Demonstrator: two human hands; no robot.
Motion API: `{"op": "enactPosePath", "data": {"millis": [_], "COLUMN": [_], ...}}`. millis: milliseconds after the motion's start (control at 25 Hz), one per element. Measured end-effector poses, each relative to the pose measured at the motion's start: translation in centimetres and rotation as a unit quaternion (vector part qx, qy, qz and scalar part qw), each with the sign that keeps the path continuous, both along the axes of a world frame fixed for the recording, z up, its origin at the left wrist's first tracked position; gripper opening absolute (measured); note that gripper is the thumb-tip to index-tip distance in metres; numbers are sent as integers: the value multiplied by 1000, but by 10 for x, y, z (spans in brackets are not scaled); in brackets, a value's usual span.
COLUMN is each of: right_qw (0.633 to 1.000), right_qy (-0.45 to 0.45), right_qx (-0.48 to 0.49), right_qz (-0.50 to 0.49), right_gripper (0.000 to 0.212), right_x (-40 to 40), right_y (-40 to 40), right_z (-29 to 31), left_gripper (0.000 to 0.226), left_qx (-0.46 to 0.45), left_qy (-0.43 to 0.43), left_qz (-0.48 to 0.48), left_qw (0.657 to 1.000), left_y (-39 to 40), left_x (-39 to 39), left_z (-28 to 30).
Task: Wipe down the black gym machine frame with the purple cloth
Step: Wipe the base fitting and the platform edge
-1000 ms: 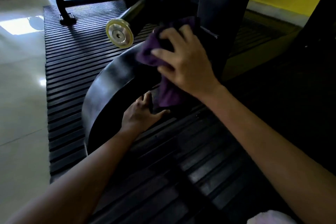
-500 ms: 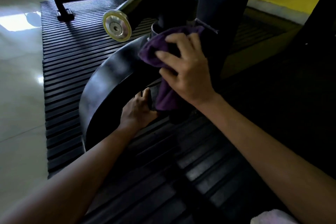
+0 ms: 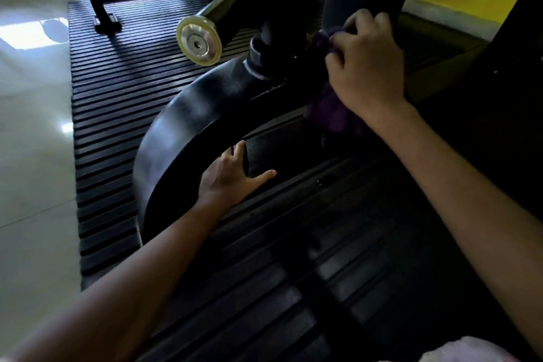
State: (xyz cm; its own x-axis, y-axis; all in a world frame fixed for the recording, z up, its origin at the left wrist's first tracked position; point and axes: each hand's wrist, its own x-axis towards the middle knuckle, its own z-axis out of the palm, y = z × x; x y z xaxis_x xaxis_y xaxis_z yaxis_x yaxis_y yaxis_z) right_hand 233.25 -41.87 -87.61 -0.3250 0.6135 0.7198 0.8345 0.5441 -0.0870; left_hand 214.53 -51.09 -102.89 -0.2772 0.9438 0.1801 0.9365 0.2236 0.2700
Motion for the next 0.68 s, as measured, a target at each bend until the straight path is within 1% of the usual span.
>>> {"op": "enactPosePath", "data": {"millis": [160,240,320,400,480,560,640,680], "right_qw": [990,988,990,988,980,969,971,974], "right_qy": [111,135,129,126,108,52,18,24], "right_qx": [-33,-23,17,55,70,84,97,101], "right_qz": [82,70,52,74,152,226,217,202], "right_gripper": [32,30,28,23,20,23,27,28], "right_x": [6,-6,-17,-25,-32,-36,-29,-26], "right_y": [-20,-24,-33,-46,-53,-52,-43,-37], "right_z": [-9,-9,-15,-23,-29,-35,-37,-38], "left_gripper": [88,87,85,82,77,74,73,75], "left_qx": [-6,-15,-21,-20,-23,-43,-43,-38], "left_qy": [4,6,11,15,24,39,36,31], "left_qz": [9,10,12,11,3,-14,-19,-14], "left_qw": [1000,1000,1000,1000,999,998,998,999], "left_y": [2,3,2,-1,-1,-2,-1,-1], "left_x": [1,2,2,2,3,4,4,3], "left_z": [-1,-1,-1,2,6,11,13,12]}}
